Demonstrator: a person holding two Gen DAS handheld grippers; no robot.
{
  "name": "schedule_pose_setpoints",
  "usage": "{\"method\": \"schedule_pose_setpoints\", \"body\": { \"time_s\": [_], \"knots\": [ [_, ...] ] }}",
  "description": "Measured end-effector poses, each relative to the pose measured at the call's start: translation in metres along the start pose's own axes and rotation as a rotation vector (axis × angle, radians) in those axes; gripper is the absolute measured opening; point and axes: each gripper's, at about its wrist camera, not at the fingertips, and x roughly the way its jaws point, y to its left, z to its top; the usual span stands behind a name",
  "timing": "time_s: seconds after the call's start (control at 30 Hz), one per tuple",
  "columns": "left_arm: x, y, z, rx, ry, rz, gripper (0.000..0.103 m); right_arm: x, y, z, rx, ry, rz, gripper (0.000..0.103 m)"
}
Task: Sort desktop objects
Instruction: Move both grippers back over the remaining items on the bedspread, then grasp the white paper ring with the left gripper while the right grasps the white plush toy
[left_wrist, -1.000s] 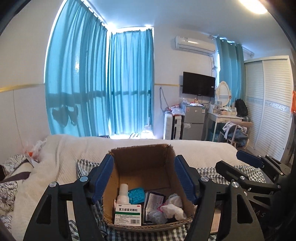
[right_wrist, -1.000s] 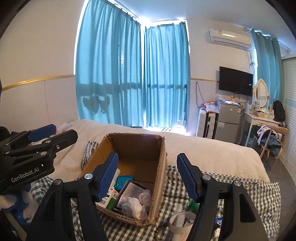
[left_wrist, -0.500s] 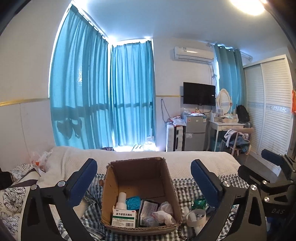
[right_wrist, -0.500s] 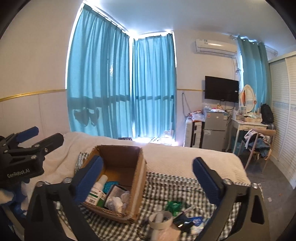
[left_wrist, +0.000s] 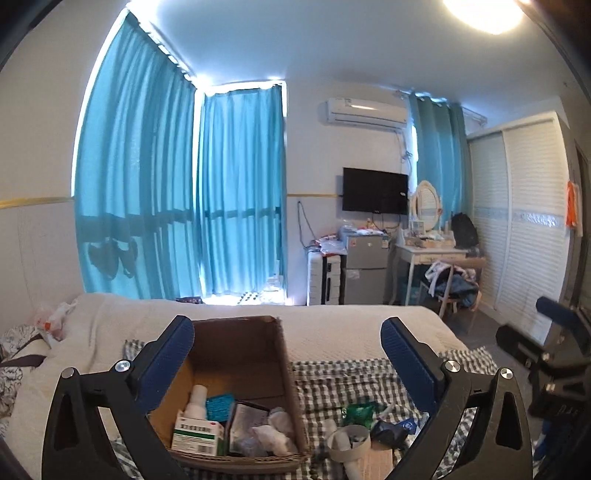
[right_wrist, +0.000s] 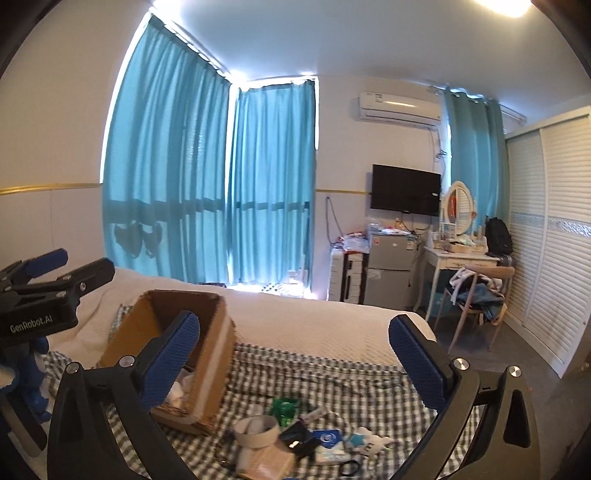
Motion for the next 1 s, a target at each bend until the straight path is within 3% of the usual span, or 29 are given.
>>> {"method": "schedule_pose_setpoints", "body": {
  "time_s": [0.47,0.57,1.0],
  "knots": [
    [0.038,-0.042,-0.032,0.025,0.126,-0.055,0.103,0.02,-0.055,-0.038,-0.015,0.122,-0.061,0.103],
    [0.051,-0.051,-0.041,0.009,0.202,-0.138,0.103,0.027,-0.066,-0.047,-0.017,0.146,-0.074,0.103],
    [0.108,-0.09,-0.102,-0.011,0.428,-0.183,0.103,0.068,-0.104,-0.093,-0.078,0.27,-0.082,0.103]
  ]
}}
